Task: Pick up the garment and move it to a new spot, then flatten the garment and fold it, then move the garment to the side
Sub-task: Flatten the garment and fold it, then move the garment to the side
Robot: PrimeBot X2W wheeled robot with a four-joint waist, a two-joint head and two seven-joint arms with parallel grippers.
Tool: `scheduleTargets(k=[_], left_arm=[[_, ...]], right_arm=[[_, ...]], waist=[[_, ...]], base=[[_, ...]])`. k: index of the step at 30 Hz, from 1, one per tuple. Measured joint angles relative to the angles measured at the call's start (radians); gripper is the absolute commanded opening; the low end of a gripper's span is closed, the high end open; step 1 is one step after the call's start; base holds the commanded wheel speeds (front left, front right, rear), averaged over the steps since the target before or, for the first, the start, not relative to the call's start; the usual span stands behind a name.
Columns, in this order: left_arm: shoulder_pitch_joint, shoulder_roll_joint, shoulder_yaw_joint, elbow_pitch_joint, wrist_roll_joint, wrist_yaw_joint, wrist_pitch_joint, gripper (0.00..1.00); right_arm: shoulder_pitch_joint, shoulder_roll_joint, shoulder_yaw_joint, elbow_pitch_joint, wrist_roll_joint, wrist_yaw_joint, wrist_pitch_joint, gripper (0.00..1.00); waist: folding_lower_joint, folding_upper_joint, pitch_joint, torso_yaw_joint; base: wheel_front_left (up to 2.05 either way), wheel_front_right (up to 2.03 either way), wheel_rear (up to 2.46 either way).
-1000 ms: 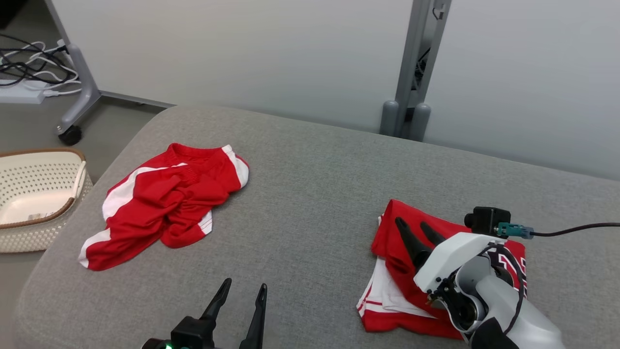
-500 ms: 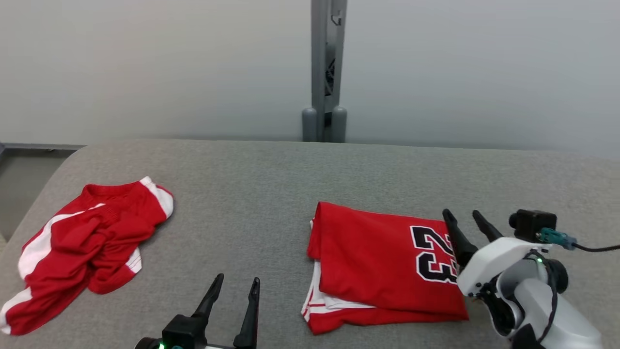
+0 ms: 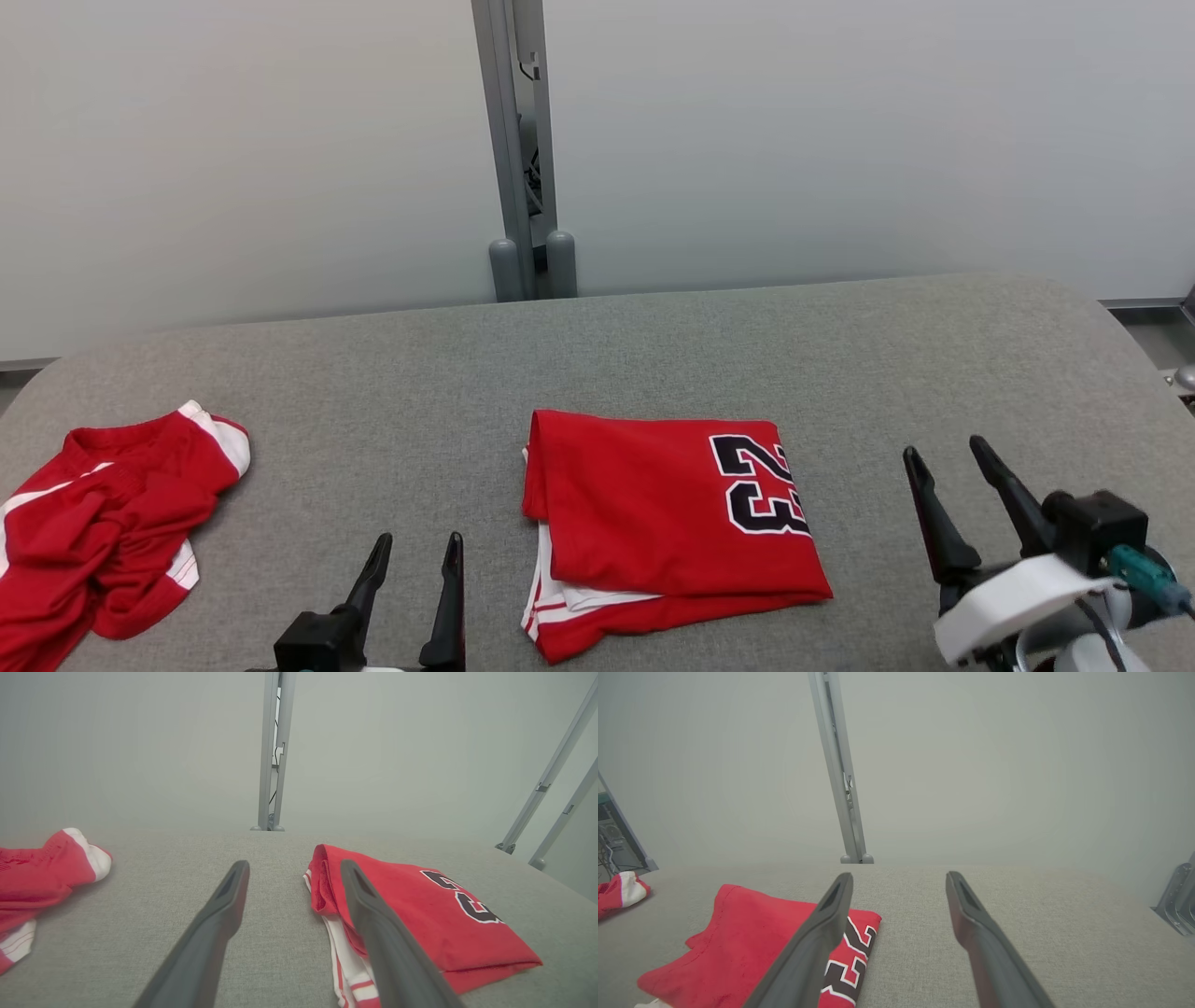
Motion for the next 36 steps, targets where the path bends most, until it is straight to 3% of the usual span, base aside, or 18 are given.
scheduleTargets(k=[4,12,36], left_arm=[[0.009,-0.001,0.001,0.005,-0.007,0.000,0.000,1.00],[0.043,-0.001,0.007,0.007,-0.005,-0.001,0.000,1.00],[0.077,-0.002,0.019,-0.011,0.023,0.000,0.000,1.00]], right_arm=[[0.121,0.023,-0.050,-0.119,-0.073,0.000,0.000,1.00],[0.260,0.067,-0.109,-0.226,-0.144,0.000,0.000,1.00],[0.314,0.108,-0.128,-0.249,-0.167,0.000,0.000,1.00]], waist=[[0.0000,0.0000,-0.015,0.000],[0.0000,0.0000,-0.045,-0.003],[0.0000,0.0000,-0.071,0.009]], base=[[0.00,0.00,0.00],[0.00,0.00,0.00],[0.00,0.00,0.00]])
